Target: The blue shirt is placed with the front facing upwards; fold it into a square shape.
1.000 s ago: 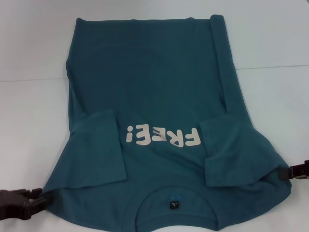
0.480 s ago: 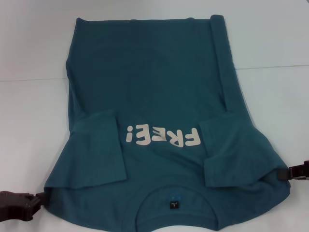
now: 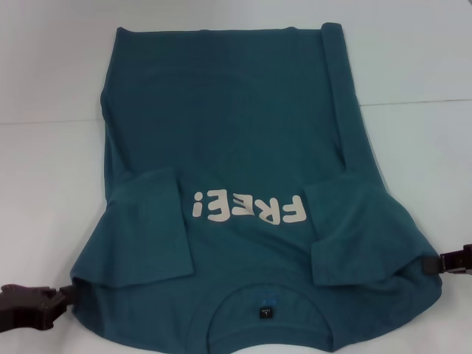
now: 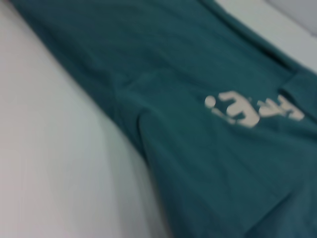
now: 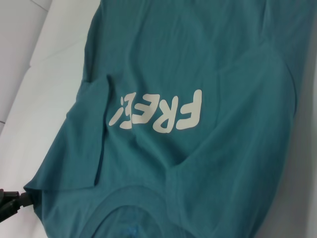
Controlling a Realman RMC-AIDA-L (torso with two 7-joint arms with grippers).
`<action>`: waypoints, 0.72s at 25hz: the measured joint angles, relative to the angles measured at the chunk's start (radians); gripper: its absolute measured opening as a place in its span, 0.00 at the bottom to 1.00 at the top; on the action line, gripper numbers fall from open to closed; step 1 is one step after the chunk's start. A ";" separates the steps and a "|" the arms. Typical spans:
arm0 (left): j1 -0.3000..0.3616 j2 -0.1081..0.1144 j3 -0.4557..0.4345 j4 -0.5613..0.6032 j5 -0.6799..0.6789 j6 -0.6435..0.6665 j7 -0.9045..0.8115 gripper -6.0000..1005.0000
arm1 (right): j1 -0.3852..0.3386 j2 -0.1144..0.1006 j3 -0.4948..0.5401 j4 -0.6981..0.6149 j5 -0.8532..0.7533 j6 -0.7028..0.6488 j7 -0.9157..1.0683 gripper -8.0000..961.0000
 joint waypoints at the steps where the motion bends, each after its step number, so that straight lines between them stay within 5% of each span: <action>1: 0.002 0.002 -0.002 0.001 -0.012 0.007 0.000 0.01 | -0.001 0.000 0.001 0.001 0.005 -0.002 0.000 0.04; 18: 0.009 0.009 -0.104 0.008 -0.034 0.042 -0.050 0.01 | -0.015 -0.001 0.003 0.005 0.075 -0.041 0.001 0.04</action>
